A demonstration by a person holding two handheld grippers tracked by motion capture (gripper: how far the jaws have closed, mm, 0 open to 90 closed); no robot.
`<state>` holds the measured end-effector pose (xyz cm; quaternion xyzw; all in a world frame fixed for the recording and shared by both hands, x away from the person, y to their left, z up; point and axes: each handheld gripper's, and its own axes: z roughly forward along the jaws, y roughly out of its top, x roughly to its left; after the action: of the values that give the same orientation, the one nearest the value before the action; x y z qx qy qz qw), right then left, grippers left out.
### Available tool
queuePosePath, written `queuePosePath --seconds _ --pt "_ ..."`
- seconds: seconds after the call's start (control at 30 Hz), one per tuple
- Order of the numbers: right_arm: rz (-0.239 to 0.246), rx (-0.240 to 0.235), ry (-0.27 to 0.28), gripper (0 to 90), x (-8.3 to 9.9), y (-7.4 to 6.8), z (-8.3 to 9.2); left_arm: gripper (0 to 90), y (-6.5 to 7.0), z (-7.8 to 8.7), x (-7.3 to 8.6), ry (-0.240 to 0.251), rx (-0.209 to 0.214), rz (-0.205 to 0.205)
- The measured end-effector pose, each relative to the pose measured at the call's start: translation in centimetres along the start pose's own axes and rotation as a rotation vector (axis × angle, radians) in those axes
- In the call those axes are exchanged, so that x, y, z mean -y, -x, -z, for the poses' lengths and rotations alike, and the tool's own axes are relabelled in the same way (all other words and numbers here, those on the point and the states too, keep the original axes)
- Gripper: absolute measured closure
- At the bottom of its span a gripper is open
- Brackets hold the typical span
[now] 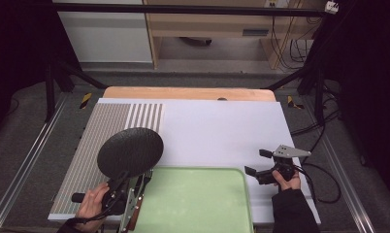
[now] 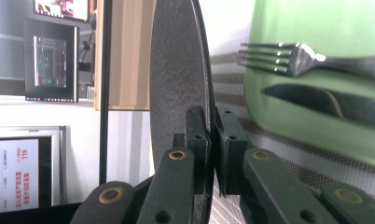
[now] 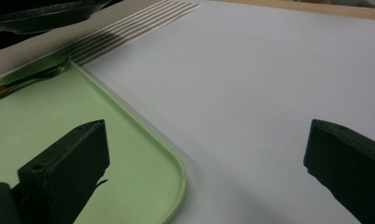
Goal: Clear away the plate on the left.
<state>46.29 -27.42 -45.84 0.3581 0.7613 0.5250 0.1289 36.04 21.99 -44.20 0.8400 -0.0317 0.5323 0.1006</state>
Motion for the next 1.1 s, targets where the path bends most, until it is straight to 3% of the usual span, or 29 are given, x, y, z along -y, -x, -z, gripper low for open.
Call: queuePosePath --seconds 1.1 --pt "-0.001 -0.002 0.001 0.4 0.0 0.0 0.1 84.5 0.9 2.8 -6.2 0.169 0.028 -0.064"
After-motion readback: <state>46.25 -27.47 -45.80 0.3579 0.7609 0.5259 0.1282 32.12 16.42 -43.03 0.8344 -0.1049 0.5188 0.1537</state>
